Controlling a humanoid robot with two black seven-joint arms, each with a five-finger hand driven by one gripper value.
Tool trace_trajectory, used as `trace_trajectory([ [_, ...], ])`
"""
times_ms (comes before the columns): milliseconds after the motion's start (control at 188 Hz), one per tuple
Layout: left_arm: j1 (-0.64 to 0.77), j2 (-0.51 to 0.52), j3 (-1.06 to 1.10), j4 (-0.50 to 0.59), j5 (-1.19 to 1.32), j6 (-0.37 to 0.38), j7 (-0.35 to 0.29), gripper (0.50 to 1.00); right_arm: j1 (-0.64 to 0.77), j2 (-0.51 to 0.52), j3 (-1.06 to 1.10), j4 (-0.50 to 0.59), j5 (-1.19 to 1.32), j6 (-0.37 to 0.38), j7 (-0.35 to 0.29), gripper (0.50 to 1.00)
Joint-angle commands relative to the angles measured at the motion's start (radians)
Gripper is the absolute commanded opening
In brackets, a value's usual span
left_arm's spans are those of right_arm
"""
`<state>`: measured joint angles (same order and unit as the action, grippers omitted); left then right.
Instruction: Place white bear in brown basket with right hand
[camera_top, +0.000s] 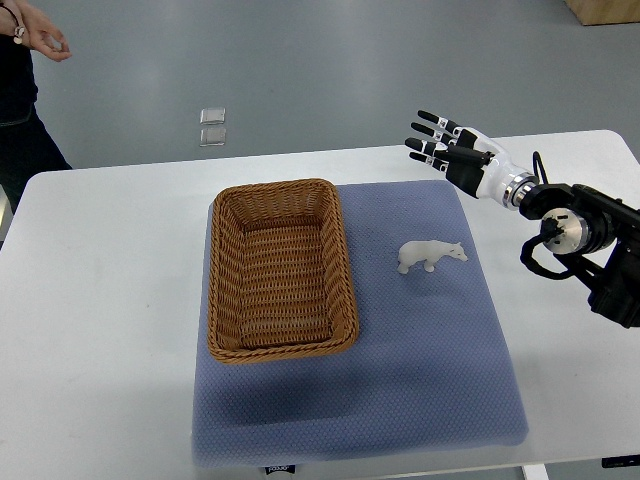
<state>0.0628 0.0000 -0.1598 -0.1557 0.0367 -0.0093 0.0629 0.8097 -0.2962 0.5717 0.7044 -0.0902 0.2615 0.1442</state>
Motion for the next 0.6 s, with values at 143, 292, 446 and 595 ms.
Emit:
trace_trajectory([
  [143, 0.000, 0.000, -0.007, 0.005, -0.001, 0.000, 0.000, 1.000, 0.000, -0.001, -0.003, 0.009, -0.014, -0.002, 0.001, 0.928],
  [292, -0.001, 0.000, 0.002, 0.005, -0.001, 0.000, 0.000, 1.000, 0.006, -0.011, 0.001, 0.017, -0.014, 0.013, 0.005, 0.928],
  [446, -0.001, 0.000, 0.002, 0.007, -0.001, 0.000, 0.000, 1.000, 0.011, -0.009, -0.004, 0.015, -0.026, 0.018, 0.005, 0.928],
  [595, -0.001, 0.000, 0.002, 0.005, -0.001, 0.000, 0.000, 1.000, 0.020, -0.011, -0.004, 0.018, -0.158, 0.021, 0.006, 0.928],
])
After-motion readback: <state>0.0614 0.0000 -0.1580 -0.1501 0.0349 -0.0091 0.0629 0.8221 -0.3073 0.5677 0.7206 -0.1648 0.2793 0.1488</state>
